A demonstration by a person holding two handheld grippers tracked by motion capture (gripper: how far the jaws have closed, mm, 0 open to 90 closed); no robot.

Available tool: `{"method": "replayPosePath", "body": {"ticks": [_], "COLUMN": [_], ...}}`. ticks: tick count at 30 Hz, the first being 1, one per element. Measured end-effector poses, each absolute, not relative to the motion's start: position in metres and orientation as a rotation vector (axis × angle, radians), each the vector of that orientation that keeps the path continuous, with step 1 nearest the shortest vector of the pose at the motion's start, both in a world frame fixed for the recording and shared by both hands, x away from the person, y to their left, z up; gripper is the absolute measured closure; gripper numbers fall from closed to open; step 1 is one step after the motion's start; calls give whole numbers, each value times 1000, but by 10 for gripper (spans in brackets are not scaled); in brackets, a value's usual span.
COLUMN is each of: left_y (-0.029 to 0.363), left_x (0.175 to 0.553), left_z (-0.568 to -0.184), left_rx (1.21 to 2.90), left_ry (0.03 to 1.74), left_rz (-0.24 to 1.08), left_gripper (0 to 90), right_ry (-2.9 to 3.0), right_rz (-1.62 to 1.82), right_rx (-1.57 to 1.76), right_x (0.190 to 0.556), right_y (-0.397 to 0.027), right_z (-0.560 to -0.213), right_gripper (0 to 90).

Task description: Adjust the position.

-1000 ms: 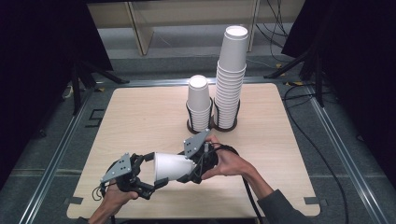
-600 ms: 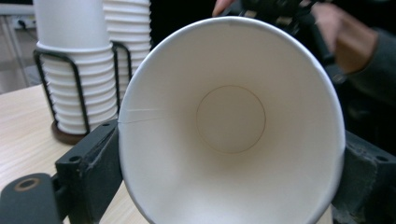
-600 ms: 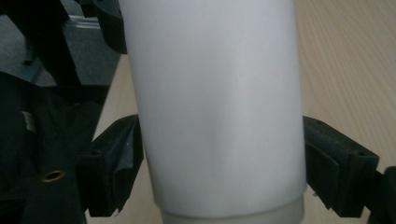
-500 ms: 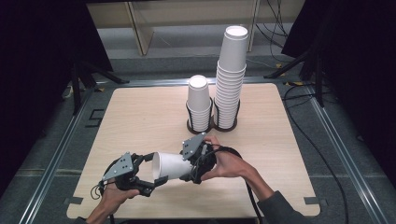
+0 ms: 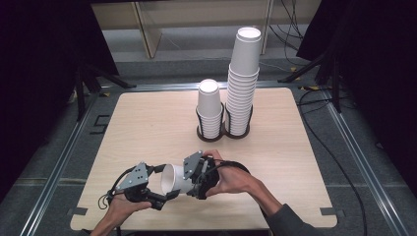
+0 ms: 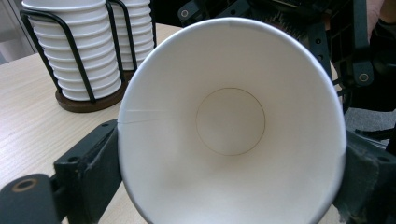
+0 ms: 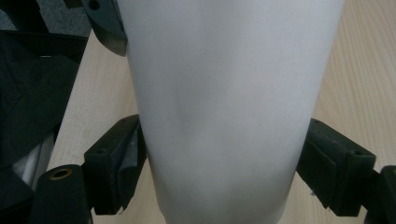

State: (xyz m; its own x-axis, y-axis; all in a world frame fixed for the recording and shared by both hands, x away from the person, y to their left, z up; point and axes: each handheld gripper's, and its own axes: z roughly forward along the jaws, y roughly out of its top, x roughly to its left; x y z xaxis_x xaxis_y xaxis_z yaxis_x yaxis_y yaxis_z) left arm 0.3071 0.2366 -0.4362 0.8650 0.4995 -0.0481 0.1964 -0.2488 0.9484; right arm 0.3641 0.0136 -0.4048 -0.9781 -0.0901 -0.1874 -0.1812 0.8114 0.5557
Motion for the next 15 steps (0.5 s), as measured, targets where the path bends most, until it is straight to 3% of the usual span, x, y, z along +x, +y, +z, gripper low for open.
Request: {"method": "replayPosePath", "body": {"ticks": [15], "left_y": [241], "left_x": [308], "left_z": [-434], "left_rx": [1795], "left_ry": [498], "left_rz": [314], "left_gripper": [98], "right_ry": [2873], "right_rz": [991], "right_rx": [-204], "right_x": [366], "right_y": [14], "right_z": [-410], "right_gripper": [218]}}
